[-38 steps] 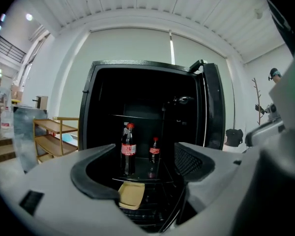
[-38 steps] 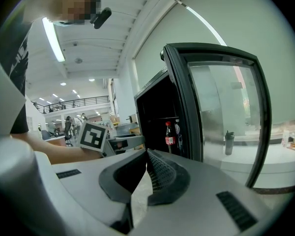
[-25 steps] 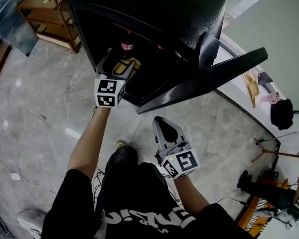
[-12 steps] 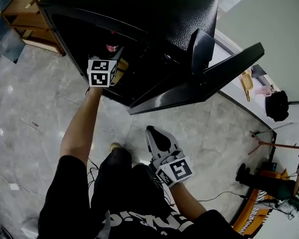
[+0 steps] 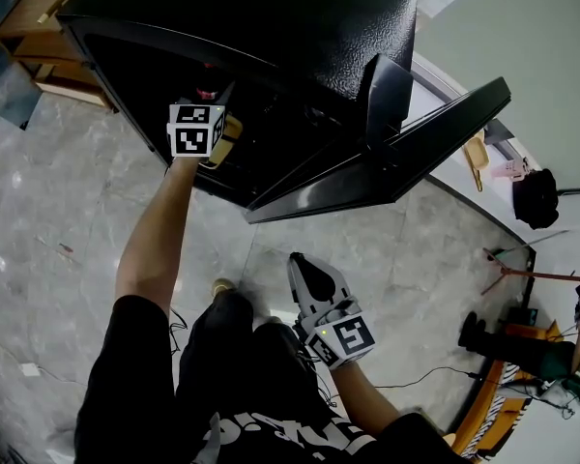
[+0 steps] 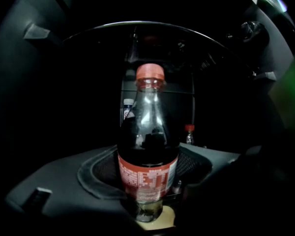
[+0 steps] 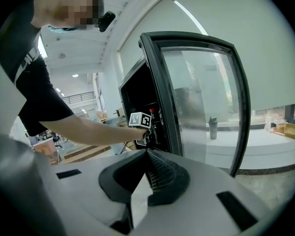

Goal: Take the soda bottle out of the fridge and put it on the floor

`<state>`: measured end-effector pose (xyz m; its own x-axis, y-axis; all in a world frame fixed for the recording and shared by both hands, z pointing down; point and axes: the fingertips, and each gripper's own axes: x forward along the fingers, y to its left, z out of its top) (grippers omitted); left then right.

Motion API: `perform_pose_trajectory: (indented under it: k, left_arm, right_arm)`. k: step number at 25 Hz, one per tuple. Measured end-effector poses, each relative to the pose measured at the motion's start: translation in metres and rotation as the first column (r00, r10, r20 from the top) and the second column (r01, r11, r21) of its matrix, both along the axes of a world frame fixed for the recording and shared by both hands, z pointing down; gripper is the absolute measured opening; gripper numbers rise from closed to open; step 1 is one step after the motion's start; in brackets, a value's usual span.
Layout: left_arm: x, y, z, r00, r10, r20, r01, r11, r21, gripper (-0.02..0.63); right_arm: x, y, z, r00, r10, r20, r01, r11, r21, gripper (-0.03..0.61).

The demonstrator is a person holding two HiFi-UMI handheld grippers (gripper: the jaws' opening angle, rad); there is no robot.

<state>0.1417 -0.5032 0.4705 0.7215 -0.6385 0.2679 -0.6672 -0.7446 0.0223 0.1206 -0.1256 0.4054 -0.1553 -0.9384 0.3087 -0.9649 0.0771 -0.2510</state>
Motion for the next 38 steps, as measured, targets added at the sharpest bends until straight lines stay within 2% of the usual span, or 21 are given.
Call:
perform_pose_trajectory:
  k: [5,12,21,28,32,38]
  left_arm:
    - [-0.003,0.011,-0.001,0.999,0.013,0.035,-0.014,1.000,0.023,0.313]
    - [-0.019,0.041,-0.005,0.999,0.012,0.042,-0.012,1.000,-0.003,0.313]
    - [-0.073,0.115,-0.027,0.999,0.006,0.043,-0.005,1.000,-0.028,0.311]
    - [-0.111,0.160,-0.050,1.000,0.006,0.014,-0.006,0.999,-0.032,0.311]
    - [-0.120,0.179,-0.037,1.000,0.011,0.019,-0.011,1.000,-0.014,0.311]
    - [-0.121,0.196,0.011,0.999,0.033,-0.001,-0.033,0.998,-0.044,0.311]
  right_arm:
    - [0.002,0.004,-0.001,1.000,0.001,0.002,-0.001,1.000,-0.007,0.023]
    - [0.002,0.013,-0.008,1.000,-0.018,0.000,0.018,1.000,-0.008,0.023]
    - [-0.014,0.034,-0.014,0.996,-0.091,0.006,0.091,0.996,-0.003,0.023]
    - [-0.028,0.044,-0.010,0.990,-0.140,0.008,0.140,0.990,0.009,0.023]
    - [-0.030,0.045,0.007,0.988,-0.156,-0.004,0.156,0.988,0.018,0.023]
    - [-0.024,0.035,0.054,0.985,-0.169,-0.022,0.169,0.985,0.030,0.023]
